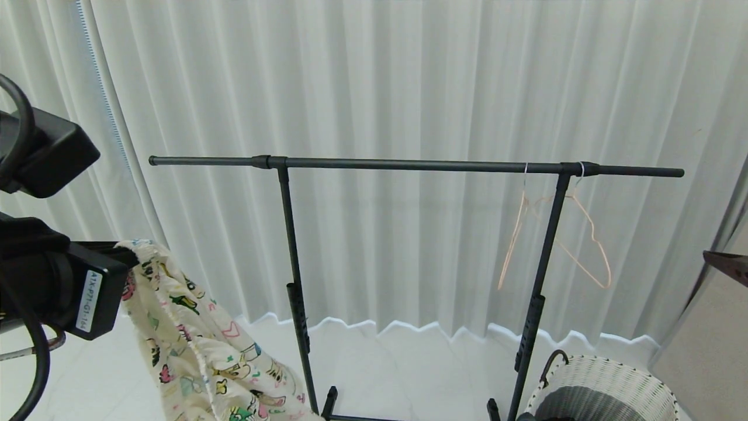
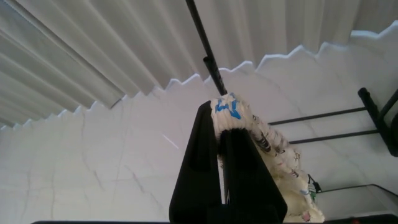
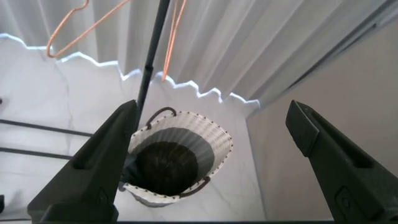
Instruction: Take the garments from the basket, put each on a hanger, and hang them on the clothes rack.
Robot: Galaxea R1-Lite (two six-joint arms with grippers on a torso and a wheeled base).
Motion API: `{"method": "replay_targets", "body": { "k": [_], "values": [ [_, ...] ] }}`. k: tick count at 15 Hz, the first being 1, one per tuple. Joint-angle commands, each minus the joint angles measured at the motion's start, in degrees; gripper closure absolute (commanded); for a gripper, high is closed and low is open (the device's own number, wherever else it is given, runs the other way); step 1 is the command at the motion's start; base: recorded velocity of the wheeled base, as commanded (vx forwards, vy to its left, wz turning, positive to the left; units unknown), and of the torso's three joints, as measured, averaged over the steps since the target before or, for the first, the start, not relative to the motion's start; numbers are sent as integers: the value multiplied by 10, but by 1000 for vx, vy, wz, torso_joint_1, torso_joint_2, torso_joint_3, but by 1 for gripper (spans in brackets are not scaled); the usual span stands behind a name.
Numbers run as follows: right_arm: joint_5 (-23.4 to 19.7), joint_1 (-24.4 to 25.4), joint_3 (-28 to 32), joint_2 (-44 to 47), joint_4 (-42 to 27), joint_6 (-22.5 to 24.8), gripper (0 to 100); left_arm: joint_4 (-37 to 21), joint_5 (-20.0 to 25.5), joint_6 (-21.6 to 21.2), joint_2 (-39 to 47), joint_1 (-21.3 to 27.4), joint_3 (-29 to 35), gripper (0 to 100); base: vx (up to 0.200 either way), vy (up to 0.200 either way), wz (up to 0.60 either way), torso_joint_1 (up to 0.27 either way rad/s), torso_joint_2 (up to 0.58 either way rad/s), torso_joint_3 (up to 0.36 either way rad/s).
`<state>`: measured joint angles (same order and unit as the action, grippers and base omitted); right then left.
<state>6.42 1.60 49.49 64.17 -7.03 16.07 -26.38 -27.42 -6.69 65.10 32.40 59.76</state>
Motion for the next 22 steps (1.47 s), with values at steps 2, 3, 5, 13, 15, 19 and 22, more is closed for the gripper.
{"method": "replay_targets", "body": {
  "k": [2,3,5,13,15,19,22],
  "values": [
    [0,7,0,0,0,1,0,0,0,0,0,7,-2,100,0,-200,0,-2,2,5],
    [0,11,0,0,0,1,0,0,0,0,1,9,-2,100,0,-200,0,12,2,-2],
    [1,17,0,1,0,0,0,0,0,0,2,13,-2,100,0,-200,0,10,-2,7],
    [0,31,-1,3,0,-2,0,19,1,2,6,-1,1,100,75,-25,0,-1,0,1],
    [-1,31,-1,7,0,-3,0,19,1,2,6,-1,1,100,200,0,0,-5,0,5],
    [-1,31,-1,23,1,-13,0,20,1,2,10,-1,1,100,200,0,0,7,2,2],
    [-23,31,-1,33,0,-19,0,20,2,2,11,-1,0,100,200,0,0,4,1,-1]
  ]
}}
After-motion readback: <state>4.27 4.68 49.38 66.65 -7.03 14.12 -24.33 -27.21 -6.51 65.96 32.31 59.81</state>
